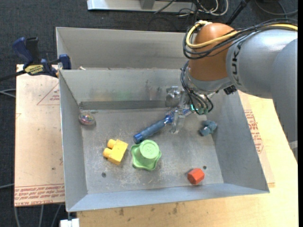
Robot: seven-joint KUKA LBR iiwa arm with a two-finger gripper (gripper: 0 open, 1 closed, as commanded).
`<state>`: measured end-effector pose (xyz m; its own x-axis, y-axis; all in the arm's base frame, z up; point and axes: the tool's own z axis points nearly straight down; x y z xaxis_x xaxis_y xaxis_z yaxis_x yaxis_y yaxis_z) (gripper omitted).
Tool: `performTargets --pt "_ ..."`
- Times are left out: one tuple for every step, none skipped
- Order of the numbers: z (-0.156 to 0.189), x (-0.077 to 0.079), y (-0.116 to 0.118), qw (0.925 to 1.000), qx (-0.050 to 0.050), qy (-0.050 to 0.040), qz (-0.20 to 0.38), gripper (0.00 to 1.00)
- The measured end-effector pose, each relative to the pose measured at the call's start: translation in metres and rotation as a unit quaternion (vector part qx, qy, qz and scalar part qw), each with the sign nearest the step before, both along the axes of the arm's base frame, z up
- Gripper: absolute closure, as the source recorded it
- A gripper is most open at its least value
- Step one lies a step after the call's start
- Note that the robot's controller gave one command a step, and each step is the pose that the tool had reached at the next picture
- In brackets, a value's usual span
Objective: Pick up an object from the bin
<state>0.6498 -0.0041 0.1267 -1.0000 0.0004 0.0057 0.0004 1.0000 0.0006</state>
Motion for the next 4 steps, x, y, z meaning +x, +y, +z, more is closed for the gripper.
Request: performTargets --pt "-0.061 -0.008 0.015 0.9997 0.000 -0.0007 0.023 0.00" --pt "-0.056 -0.006 0.014 0.9997 0.000 -0.0045 0.023 1.00" --pt "0.054 -0.005 0.030 0.9997 0.001 -0.0077 -0.024 1.00" --pt "0.182 -0.020 0.036 0.9998 0.000 -0.0082 -0.017 1.00"
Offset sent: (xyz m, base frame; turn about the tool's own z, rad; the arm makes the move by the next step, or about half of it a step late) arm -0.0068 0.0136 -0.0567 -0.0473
